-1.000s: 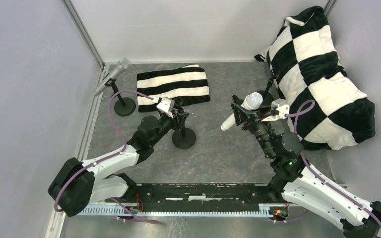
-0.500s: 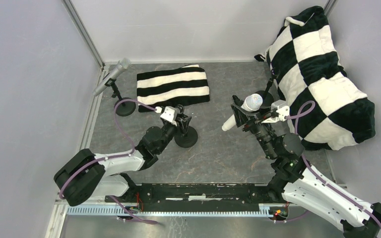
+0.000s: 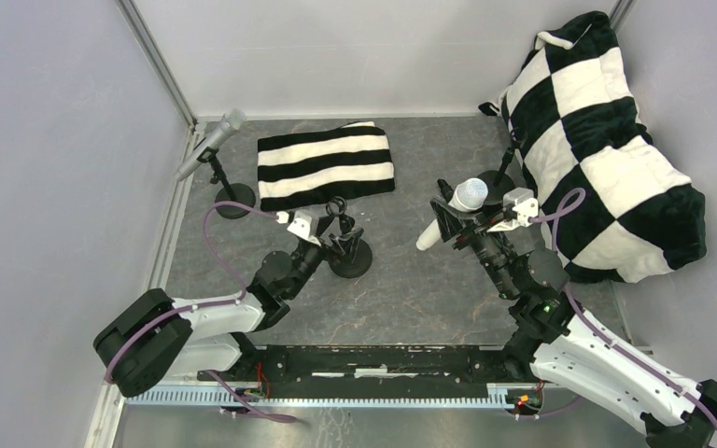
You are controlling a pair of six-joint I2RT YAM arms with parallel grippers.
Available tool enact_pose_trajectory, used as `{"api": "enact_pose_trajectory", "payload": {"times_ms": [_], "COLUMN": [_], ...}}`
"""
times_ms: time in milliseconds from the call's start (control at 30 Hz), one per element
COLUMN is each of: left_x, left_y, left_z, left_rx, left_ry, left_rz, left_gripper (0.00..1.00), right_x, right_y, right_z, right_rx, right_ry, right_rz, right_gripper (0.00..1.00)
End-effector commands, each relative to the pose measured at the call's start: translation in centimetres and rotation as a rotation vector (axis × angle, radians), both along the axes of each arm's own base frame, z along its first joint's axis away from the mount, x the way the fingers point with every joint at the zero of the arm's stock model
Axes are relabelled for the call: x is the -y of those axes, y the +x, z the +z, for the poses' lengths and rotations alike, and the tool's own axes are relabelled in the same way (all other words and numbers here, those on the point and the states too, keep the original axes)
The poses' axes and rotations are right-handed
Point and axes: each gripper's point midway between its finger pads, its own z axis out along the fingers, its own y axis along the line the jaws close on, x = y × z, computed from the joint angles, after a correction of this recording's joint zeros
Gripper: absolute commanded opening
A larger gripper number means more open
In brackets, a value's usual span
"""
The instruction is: Attach the microphones to the stand
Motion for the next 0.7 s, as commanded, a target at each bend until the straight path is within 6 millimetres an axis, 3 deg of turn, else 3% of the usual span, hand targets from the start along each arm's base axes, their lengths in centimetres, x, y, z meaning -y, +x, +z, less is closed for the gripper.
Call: {"api": "enact_pose_trajectory", "payload": {"times_ms": [0,367,667], "left_x": [0.6,0.6,1.2], "left_y": [-0.4,0.7,1.4], "left_z": [3.4,4.0,4.9], "left_rx": [0.062,0.055,0.071], "left_ry": [-0.159,-0.278,-0.283], "left_rz": [-0.040,-0.108,-0.133], "left_gripper": [0.90,0.91,0.76], "right_x": [-0.3,-0.4,-0.5], "right_y": [-0.3,-0.5,-0.5], "right_z": [1.5,1.6,1.5], "right_rx": [0.027,0.018,0.014], "right_ry": [0.026,0.034,0.036], "right_rz": [0.025,0.037,0.042], "right_gripper": [0.00,0.00,0.00]}}
